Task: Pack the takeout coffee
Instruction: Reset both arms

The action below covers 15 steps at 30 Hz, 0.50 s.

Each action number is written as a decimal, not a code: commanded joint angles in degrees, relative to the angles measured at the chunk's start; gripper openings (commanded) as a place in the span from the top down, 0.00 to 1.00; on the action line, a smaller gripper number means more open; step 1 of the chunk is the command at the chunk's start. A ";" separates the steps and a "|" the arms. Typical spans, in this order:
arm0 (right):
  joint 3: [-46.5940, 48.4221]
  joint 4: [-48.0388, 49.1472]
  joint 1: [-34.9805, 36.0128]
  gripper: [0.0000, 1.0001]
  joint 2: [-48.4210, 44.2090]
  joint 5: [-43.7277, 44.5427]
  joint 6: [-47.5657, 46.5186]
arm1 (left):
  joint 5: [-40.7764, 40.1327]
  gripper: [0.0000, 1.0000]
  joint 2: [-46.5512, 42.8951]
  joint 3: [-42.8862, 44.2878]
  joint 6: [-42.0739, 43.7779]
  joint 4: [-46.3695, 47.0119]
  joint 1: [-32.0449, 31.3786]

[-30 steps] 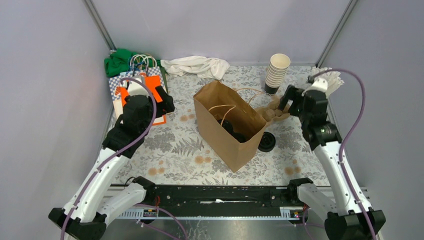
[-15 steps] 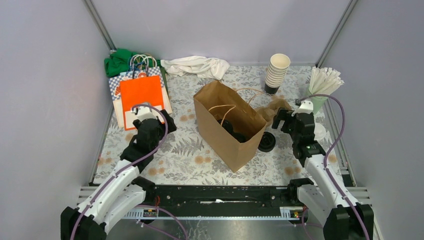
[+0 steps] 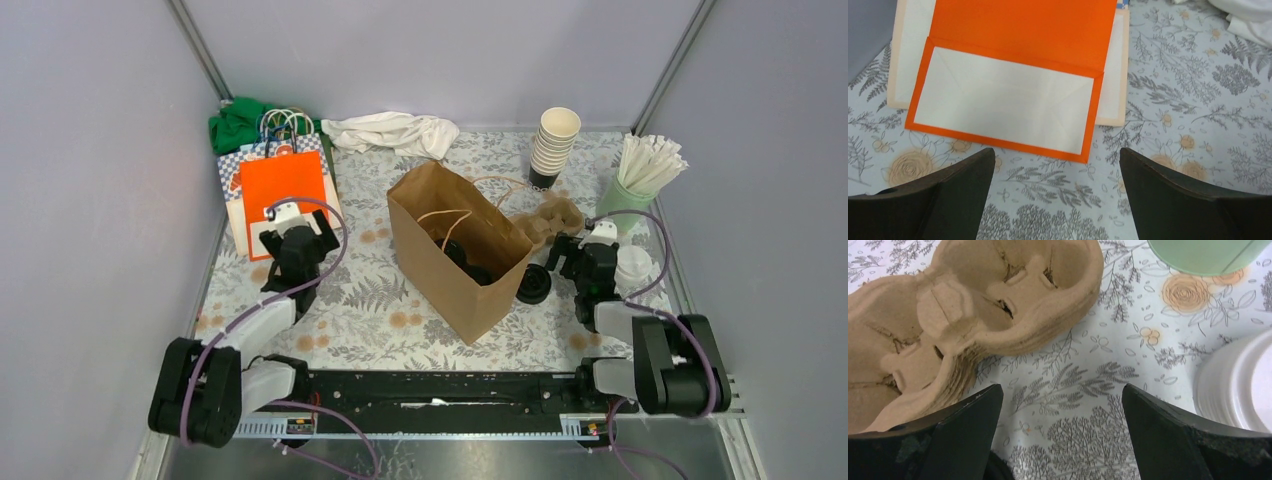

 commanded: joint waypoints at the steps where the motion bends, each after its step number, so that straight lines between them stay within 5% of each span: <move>1: 2.31 17.48 -0.18 0.04 6.80 0.75 -2.56 | -0.69 0.01 4.98 -0.61 2.56 16.64 0.77; 5: 5.66 14.85 -0.18 0.04 9.59 0.01 -4.75 | -0.20 0.01 8.49 1.09 8.80 19.37 0.56; 11: -1.18 39.57 -0.18 0.01 19.85 3.70 -5.85 | 2.13 0.01 12.73 -8.47 11.14 36.92 1.86; 15: 3.05 30.15 -0.24 0.00 19.30 2.78 -5.70 | 8.76 0.01 16.34 -8.22 17.95 42.51 2.32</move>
